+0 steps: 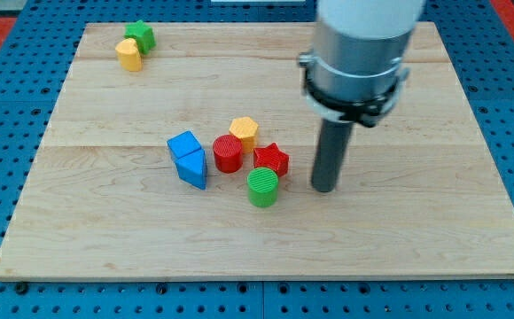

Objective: Move the red star to the right side of the yellow hexagon

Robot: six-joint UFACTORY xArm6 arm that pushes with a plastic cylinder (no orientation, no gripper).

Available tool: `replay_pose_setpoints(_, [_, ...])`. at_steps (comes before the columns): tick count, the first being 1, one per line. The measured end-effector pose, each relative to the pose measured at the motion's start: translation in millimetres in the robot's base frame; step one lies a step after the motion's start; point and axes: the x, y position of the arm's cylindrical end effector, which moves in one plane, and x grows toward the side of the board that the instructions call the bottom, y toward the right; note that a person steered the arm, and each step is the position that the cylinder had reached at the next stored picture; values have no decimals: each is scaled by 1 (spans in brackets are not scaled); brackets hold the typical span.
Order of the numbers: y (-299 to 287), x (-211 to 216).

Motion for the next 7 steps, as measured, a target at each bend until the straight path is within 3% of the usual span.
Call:
replay_pose_setpoints(2, [-59,-63])
replay_pose_setpoints(4, [-62,-30])
replay_pose_setpoints(6, [-132,-100])
replay_pose_setpoints(7, [-145,-106])
